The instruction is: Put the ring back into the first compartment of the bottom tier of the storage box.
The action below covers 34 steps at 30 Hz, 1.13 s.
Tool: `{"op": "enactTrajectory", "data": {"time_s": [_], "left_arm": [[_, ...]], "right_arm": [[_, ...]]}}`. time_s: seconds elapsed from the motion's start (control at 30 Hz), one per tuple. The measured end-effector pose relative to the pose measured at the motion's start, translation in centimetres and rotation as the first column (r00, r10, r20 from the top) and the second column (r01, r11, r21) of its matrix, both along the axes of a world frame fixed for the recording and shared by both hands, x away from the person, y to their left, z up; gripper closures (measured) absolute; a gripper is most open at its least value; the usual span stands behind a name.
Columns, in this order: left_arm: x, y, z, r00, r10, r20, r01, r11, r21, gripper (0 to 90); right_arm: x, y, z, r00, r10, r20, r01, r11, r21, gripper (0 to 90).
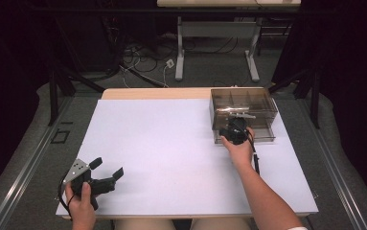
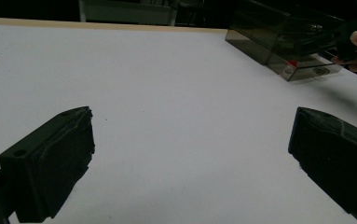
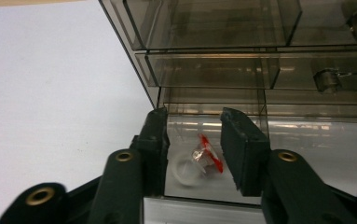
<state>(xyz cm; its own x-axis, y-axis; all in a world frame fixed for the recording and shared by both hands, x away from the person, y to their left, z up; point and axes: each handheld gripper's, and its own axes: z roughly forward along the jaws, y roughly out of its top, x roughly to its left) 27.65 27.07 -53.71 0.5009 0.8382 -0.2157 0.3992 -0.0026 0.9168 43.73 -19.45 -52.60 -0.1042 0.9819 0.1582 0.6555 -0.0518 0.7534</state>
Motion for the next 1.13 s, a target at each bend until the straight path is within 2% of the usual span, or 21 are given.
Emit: {"op": "enactTrajectory", "data": {"time_s": [0.33, 0.43, 0.63, 0.87, 0.97, 1.13], "left_arm": [[0.0, -0.1, 0.0, 1.0, -0.001, -0.001, 0.001, 1.0, 0.001, 0.3], [0.0, -0.1, 0.0, 1.0, -0.002, 0.001, 0.002, 1.0, 0.003, 0.3], [0.0, -0.1, 0.0, 1.0, -0.001, 0.0, 0.001, 1.0, 0.003, 0.3], [0.0, -0.2, 0.0, 1.0, 0.001, -0.001, -0.001, 1.0, 0.005, 0.3], [0.0, -0.2, 0.0, 1.0, -0.004, -0.001, 0.004, 1.0, 0.008, 0.3], [0.1, -0.3, 0.0, 1.0, -0.001, -0.003, 0.001, 1.0, 0.007, 0.3]], "right_arm": [[-0.8, -0.1, 0.7, 0.9994, 0.027, 0.022, -0.027, 0.999, 0.023, 47.9], [-1.2, -0.1, 1.2, 0.9991, 0.031, 0.028, -0.032, 0.999, 0.043, 44.4], [-2.4, 0.0, 1.6, 0.996, 0.077, 0.044, -0.08, 0.995, 0.057, 36.5], [-4.2, 0.0, 1.8, 0.9929, 0.101, 0.064, -0.104, 0.993, 0.048, 28.0], [-5.3, -0.2, 1.9, 0.9907, 0.111, 0.078, -0.117, 0.991, 0.067, 25.6], [-7.5, -0.4, 2.0, 0.9815, 0.145, 0.125, -0.153, 0.987, 0.055, 19.1]]}}
